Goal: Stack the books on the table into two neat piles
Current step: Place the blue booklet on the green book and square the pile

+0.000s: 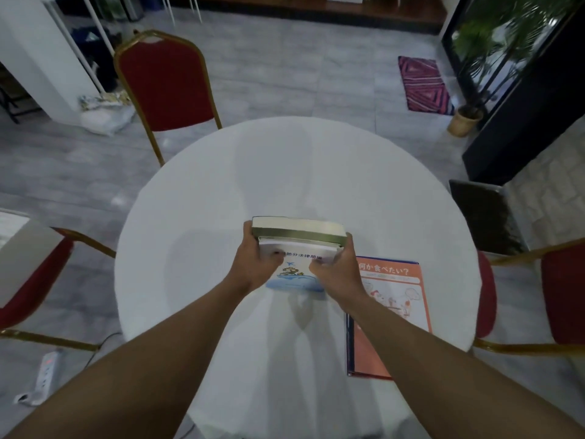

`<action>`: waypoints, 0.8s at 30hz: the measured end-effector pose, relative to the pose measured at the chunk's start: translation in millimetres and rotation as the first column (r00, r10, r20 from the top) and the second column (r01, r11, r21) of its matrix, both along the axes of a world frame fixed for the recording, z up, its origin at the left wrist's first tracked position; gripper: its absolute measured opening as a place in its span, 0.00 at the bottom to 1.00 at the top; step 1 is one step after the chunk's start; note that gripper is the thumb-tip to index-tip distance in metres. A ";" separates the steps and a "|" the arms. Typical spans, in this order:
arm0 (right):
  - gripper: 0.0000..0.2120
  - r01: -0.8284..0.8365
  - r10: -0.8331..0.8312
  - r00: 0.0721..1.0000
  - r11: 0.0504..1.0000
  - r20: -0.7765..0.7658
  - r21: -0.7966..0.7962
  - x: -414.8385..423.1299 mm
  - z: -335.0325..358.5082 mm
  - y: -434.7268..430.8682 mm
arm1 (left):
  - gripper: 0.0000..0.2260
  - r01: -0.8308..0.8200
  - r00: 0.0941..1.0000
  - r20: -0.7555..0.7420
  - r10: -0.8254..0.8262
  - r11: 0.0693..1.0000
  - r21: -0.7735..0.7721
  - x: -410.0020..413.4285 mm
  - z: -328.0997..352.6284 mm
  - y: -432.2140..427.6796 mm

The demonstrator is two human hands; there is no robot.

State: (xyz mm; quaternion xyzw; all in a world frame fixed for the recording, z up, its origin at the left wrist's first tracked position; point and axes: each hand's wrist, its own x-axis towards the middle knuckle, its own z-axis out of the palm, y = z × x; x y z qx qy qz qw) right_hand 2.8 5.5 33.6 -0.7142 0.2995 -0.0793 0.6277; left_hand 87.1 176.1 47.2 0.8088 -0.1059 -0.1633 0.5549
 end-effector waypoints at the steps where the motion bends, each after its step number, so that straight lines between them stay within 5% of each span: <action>1: 0.30 -0.019 0.019 1.000 1.000 -0.006 -0.001 -1.2 -1.0 0.1 | 0.27 0.011 1.000 0.005 -0.011 1.000 0.003 -2.1 -1.9 1.1; 24: 0.31 -0.077 0.057 0.988 0.988 -0.145 -0.136 2.7 -16.3 -3.6 | 0.25 0.184 0.983 -0.003 -0.185 0.971 0.152 16.1 -16.5 12.6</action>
